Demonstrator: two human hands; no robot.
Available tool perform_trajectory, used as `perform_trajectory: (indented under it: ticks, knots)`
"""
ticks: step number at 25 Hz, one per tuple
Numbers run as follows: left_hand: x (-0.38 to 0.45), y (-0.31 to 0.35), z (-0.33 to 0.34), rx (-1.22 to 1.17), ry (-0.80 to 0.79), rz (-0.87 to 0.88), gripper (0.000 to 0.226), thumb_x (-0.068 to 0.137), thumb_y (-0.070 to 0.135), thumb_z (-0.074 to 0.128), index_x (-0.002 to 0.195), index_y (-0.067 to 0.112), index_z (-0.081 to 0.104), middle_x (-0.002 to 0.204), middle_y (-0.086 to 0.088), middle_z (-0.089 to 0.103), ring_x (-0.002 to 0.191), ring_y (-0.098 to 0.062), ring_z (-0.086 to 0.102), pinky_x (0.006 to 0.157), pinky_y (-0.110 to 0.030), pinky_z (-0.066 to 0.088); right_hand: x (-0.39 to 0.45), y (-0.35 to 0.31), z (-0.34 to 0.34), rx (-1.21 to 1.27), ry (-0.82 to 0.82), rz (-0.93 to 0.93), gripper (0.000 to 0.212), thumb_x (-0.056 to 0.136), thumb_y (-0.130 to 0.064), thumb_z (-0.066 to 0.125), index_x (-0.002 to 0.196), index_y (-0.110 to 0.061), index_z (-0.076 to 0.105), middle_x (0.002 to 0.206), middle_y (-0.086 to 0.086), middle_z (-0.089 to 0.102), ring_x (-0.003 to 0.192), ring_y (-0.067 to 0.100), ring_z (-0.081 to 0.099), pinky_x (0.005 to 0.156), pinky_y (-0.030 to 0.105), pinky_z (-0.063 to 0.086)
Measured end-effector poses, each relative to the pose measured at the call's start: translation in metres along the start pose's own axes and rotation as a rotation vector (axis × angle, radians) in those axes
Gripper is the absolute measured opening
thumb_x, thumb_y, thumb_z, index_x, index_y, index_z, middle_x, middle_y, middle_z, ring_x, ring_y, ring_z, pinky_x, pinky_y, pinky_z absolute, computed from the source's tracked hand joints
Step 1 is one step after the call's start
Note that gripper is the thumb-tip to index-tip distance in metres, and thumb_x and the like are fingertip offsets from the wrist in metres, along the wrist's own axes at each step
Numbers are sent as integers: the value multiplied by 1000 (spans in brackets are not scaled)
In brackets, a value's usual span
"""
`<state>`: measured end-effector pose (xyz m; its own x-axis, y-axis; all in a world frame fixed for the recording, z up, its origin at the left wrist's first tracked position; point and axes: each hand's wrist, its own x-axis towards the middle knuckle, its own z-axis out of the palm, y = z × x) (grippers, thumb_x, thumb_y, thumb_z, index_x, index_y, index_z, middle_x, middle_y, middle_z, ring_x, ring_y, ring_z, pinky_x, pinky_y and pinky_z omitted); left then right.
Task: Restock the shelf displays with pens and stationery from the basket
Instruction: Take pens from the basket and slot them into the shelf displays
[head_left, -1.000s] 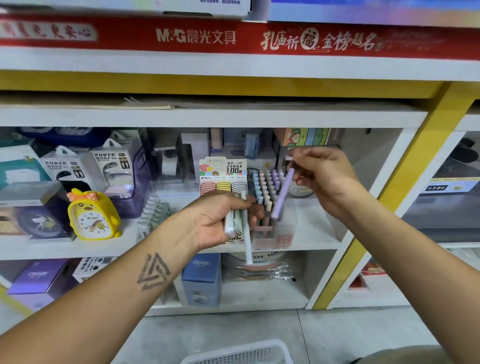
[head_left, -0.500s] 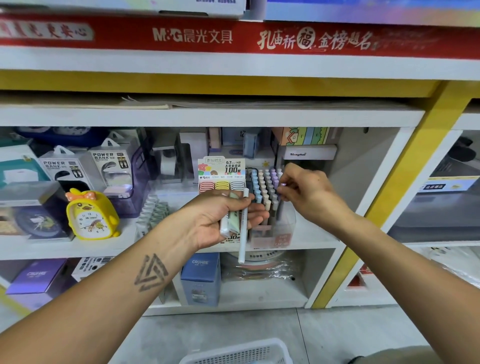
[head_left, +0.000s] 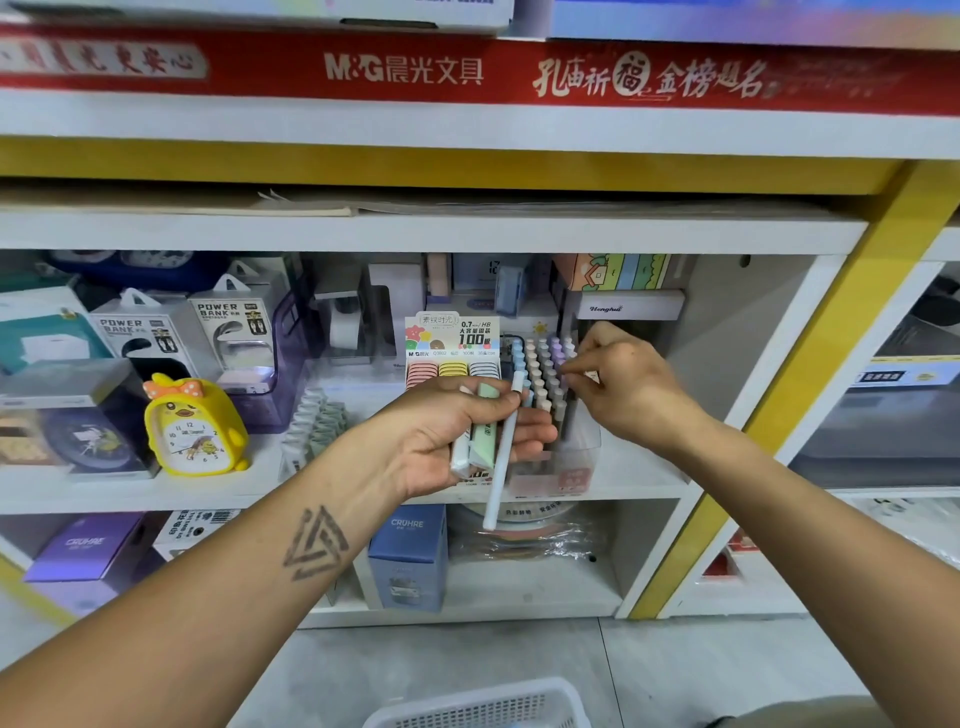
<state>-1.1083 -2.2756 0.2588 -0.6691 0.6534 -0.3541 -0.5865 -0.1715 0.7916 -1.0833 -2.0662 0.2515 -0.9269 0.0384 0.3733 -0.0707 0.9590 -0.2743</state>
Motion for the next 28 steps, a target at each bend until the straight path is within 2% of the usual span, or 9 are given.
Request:
perform_trajectory:
  ticks: [2, 5, 8, 10, 13, 16, 21, 24, 28]
  knots:
    - [0, 0, 1, 8, -31, -4, 20, 88, -3, 59, 106, -11, 62, 102, -32, 69, 87, -39, 73, 68, -40, 62, 0, -10, -7, 362, 21, 98, 16, 96, -26, 66, 106, -21, 77, 91, -13, 66, 83, 8, 60, 72, 22, 46]
    - [2, 0, 3, 24, -80, 21, 19, 89, -2, 59, 104, -11, 66, 106, -32, 69, 96, -40, 71, 74, -41, 62, -1, -28, -14, 803, -157, 181, 12, 91, -24, 73, 94, -13, 78, 68, -14, 71, 62, -5, 61, 54, 8, 43]
    - [2, -1, 5, 9, -132, 39, 24, 90, 0, 57, 110, -12, 65, 111, -34, 66, 102, -43, 69, 82, -46, 59, -3, -31, -19, 1050, -214, 263, 10, 90, -9, 71, 94, 0, 73, 70, 0, 70, 57, 5, 60, 48, 15, 43]
    - [3, -1, 4, -21, -106, 32, 22, 96, 2, 52, 110, -12, 62, 110, -34, 67, 101, -42, 69, 83, -49, 58, 0, -21, -28, 1215, -115, 342, 7, 93, -3, 65, 94, 1, 71, 74, 11, 69, 55, 14, 59, 47, 22, 44]
    - [8, 1, 0, -32, 55, -19, 11, 99, 4, 50, 104, 0, 59, 86, -24, 71, 66, -28, 70, 58, -30, 60, 2, 0, -33, 970, 139, 327, 8, 94, -5, 65, 91, -2, 71, 70, 13, 68, 50, 16, 58, 50, 26, 50]
    - [8, 4, -1, -48, 137, -78, 15, 94, 4, 50, 106, 3, 58, 76, -15, 63, 56, -16, 53, 45, -21, 45, -1, 12, -22, 573, 173, 224, 12, 94, -8, 67, 91, -20, 65, 79, 9, 70, 61, 16, 67, 64, 33, 60]
    - [6, 4, 4, -97, 111, -27, 56, 68, -4, 61, 124, -9, 57, 85, -19, 61, 66, -22, 60, 55, -27, 56, -12, 20, -1, 236, 31, 45, 17, 97, -22, 64, 98, -32, 50, 85, -2, 69, 75, 10, 70, 73, 44, 62]
    - [8, 5, 4, -131, 129, 6, 33, 91, -5, 51, 123, -9, 59, 99, -25, 63, 71, -28, 65, 66, -35, 61, -11, 21, -2, 277, 42, 29, 19, 96, -19, 66, 92, -31, 51, 80, -6, 68, 70, 4, 69, 71, 42, 62]
    - [8, 5, 3, -114, 118, 29, 24, 97, -4, 48, 117, -11, 60, 107, -29, 66, 75, -33, 71, 71, -42, 62, -15, 15, -4, 336, -29, -13, 20, 94, -17, 67, 85, -30, 56, 79, -3, 68, 74, 9, 70, 71, 41, 60]
